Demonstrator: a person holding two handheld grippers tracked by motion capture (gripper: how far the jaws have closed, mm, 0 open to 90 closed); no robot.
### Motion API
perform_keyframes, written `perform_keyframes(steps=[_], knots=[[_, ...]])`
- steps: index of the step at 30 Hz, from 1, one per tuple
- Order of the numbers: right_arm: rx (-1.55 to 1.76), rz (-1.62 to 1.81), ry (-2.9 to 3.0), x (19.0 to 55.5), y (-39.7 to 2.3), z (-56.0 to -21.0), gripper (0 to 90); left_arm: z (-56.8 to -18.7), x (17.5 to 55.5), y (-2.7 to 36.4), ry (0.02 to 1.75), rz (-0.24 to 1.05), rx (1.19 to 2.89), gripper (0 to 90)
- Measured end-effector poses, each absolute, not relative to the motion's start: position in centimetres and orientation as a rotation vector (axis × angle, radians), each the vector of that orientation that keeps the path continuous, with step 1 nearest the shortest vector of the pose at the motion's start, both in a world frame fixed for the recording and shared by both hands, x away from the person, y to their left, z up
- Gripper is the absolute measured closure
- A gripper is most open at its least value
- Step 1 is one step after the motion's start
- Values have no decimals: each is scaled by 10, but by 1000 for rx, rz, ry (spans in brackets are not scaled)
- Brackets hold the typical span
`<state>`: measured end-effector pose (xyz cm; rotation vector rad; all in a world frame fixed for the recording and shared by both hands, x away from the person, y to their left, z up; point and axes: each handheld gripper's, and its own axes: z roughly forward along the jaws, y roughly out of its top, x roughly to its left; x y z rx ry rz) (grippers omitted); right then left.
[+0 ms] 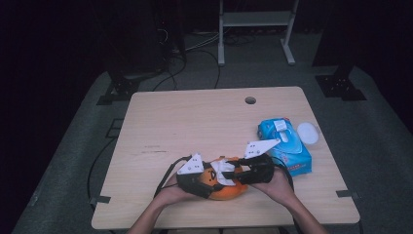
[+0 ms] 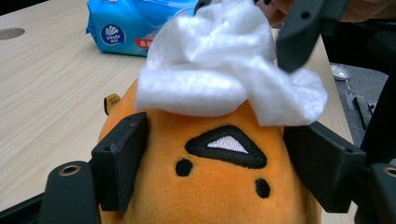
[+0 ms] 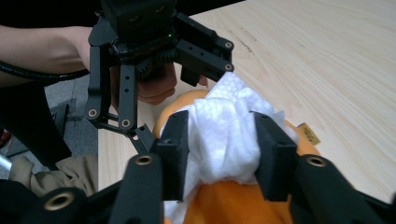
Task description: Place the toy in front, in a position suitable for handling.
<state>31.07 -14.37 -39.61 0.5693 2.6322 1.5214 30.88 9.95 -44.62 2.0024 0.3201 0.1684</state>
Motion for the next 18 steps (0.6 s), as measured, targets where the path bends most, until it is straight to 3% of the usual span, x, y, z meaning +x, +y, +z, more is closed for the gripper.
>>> perform_keyframes(steps=[3,7,13,18], knots=[[548,1483,2642,310,-136,-398,515,-446,309,99,317,173,2006,231],[507,1404,2615,307,-127,-401,517,-446,308,98,315,175,2016,225],[487,1341,2578,305,-123,-407,665,-442,310,100,321,166,2039,191],[507,1361,2564,304,-126,-410,699,-431,312,110,364,146,2052,142]])
